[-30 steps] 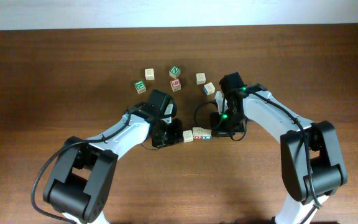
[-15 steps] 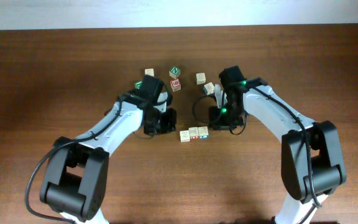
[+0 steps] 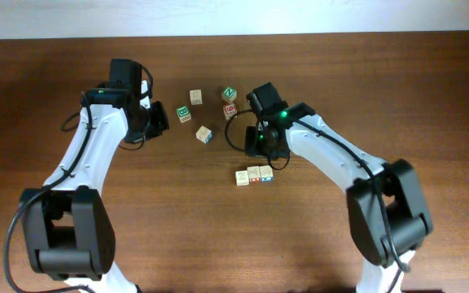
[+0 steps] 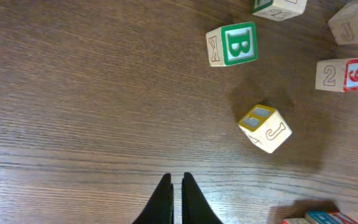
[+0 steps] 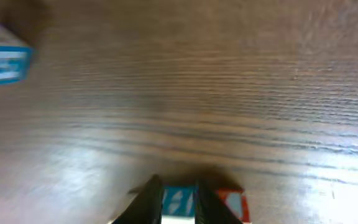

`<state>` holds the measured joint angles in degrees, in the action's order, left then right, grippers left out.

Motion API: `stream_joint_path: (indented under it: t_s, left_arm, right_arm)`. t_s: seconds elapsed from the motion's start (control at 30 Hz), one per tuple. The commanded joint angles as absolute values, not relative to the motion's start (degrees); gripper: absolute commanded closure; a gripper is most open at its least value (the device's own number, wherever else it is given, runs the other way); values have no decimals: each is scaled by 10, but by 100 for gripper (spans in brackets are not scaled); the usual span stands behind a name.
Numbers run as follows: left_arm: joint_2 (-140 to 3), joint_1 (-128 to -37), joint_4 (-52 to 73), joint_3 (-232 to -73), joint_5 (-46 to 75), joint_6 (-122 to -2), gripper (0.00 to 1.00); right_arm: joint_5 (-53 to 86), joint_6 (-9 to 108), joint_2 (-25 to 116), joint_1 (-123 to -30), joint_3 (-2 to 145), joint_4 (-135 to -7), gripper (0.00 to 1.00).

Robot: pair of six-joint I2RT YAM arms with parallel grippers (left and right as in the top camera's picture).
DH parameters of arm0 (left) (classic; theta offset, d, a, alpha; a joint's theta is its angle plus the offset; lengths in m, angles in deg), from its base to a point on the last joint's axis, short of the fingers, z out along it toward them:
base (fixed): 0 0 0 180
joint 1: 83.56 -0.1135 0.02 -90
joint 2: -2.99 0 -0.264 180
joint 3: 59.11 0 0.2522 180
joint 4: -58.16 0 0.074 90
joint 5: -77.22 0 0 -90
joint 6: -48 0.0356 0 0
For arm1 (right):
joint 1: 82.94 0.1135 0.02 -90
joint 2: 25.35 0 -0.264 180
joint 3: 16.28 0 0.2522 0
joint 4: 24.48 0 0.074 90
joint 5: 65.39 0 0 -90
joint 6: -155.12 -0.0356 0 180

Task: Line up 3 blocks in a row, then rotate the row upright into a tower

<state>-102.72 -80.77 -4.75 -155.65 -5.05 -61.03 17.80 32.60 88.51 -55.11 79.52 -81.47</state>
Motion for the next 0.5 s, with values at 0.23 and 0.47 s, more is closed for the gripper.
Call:
stream_joint_path:
  t_s: [0.23,0.47]
  left_arm:
    - [-1030,-806,-56,-1561,-68,-603,91]
    - [-1030,-806,-56,-1561,-68,-603,90]
  right_arm:
    - [166,319,921,-552,802,-830,81]
    - [158,336,921,-545,802,-843,81]
